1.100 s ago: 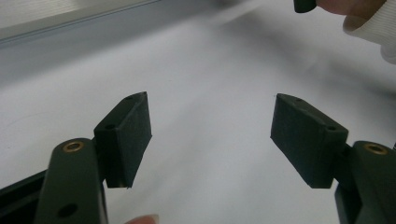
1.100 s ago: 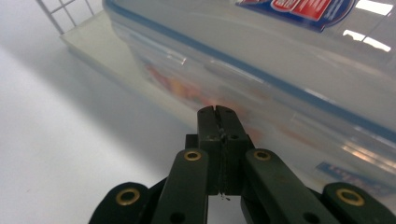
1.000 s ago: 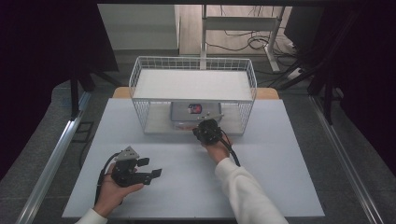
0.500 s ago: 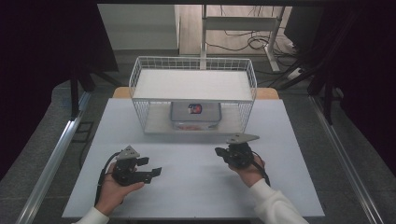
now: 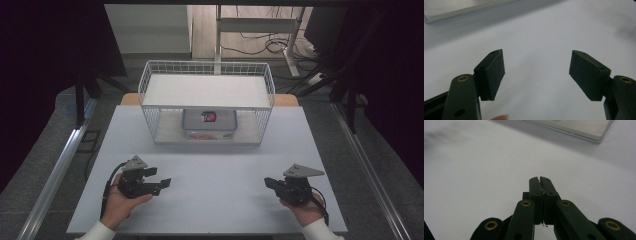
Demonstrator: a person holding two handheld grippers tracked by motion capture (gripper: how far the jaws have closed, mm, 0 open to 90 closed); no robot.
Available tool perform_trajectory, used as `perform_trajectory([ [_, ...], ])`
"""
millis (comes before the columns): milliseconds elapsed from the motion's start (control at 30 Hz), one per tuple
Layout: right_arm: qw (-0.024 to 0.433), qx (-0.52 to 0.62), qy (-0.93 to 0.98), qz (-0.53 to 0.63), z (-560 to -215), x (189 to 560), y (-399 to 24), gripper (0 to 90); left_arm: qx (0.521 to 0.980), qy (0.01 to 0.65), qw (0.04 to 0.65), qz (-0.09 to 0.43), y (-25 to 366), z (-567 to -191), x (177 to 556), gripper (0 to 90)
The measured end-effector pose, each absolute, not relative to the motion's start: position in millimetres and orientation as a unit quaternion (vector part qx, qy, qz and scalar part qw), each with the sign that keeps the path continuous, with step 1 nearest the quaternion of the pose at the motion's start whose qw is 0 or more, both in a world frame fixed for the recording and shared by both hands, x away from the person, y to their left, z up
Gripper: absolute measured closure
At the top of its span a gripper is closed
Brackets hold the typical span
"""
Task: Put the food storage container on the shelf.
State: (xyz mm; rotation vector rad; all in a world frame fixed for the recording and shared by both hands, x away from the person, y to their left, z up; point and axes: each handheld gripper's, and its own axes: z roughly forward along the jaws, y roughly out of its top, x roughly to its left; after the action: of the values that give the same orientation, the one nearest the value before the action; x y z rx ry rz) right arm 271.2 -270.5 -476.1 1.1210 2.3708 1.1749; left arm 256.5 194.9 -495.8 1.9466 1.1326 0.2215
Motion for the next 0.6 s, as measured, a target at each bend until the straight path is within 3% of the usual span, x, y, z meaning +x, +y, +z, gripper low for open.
perform_trajectory([
  [100,0.139,0.391,0.816,0.402,-476.6,269.5,-273.1,86.5,0.78,0.451,0.424,0.09,193.9,-495.7,256.1,27.7],
  [167,0.142,0.39,0.816,0.402,-476.2,270.5,-271.7,78.1,0.781,0.451,0.423,0.091,193.8,-495.9,256.0,27.6],
  [267,0.161,0.397,0.808,0.405,-477.7,271.6,-267.8,40.6,0.781,0.451,0.422,0.092,193.9,-496.0,256.0,27.4],
  [300,0.165,0.4,0.805,0.406,-478.2,271.8,-266.2,32.6,0.781,0.451,0.422,0.092,194.2,-496.1,256.4,27.2],
  [400,0.168,0.398,0.81,0.397,-479.7,272.7,-263.4,25.2,0.781,0.453,0.421,0.092,194.5,-496.7,257.8,27.1],
  [600,0.17,0.402,0.81,0.392,-482.0,275.0,-267.8,22.1,0.78,0.455,0.419,0.09,194.7,-498.0,260.0,26.8],
])
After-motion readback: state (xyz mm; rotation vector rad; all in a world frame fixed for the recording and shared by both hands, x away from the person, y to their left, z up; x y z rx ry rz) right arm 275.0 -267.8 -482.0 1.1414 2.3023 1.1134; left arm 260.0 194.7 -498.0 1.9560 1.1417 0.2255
